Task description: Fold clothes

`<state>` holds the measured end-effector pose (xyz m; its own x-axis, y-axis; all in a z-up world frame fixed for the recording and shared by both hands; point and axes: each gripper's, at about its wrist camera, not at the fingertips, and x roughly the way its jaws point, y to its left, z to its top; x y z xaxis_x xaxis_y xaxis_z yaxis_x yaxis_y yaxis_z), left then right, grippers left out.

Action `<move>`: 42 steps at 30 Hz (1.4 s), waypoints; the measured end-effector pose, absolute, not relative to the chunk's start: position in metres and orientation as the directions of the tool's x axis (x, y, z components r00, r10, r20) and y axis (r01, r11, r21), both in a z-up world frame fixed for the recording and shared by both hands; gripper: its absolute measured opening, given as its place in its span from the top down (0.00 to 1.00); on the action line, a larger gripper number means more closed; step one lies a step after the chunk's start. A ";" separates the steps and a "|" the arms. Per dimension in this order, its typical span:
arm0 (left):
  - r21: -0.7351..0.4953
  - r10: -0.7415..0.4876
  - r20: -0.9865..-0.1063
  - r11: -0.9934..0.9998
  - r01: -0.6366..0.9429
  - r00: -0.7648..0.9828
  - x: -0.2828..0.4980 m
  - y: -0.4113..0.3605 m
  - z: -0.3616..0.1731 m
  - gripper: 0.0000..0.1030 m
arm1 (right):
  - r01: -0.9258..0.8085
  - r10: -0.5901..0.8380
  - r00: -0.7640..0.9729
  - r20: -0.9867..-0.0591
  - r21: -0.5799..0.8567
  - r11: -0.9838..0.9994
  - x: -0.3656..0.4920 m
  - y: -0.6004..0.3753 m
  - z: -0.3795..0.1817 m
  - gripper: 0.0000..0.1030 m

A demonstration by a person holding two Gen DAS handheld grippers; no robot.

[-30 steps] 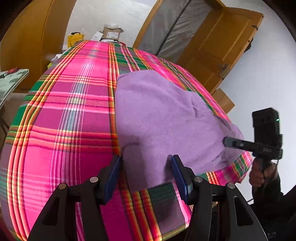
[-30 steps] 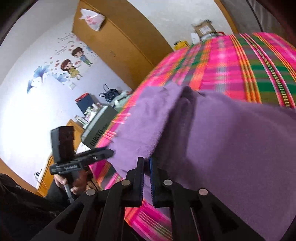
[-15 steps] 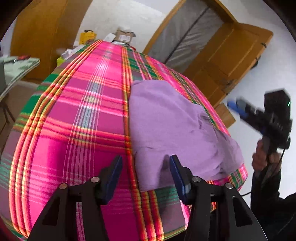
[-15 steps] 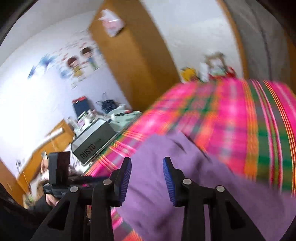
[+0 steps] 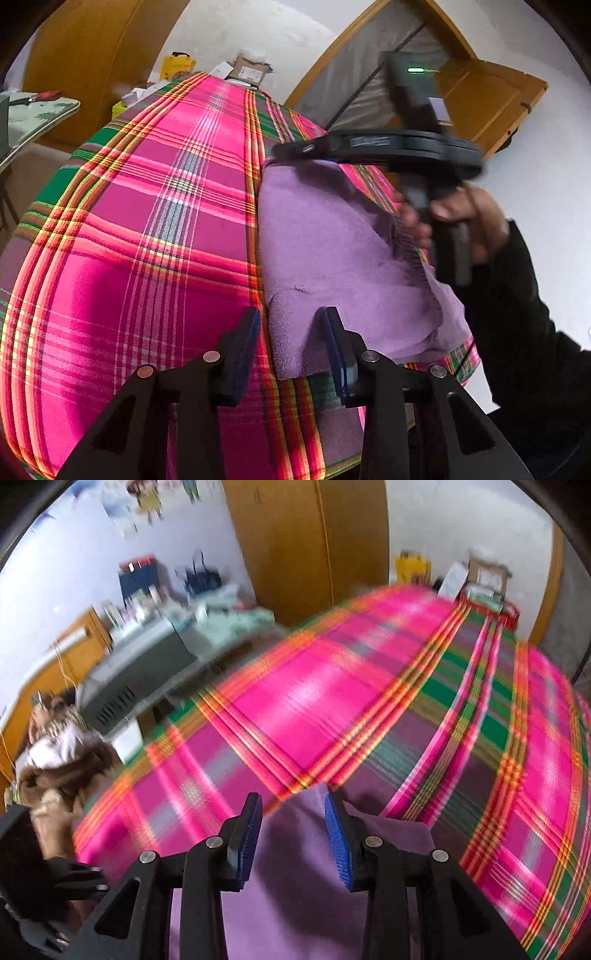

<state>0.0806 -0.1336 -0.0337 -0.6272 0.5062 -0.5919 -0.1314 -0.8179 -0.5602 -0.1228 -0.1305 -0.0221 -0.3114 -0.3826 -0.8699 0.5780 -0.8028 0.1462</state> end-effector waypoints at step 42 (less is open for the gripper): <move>-0.451 0.505 -0.597 -0.854 -0.261 -0.623 0.061 -0.096 -0.006 0.87 | 0.254 -0.582 -0.447 -0.680 0.527 -0.811 -0.058 0.063 -0.038 0.71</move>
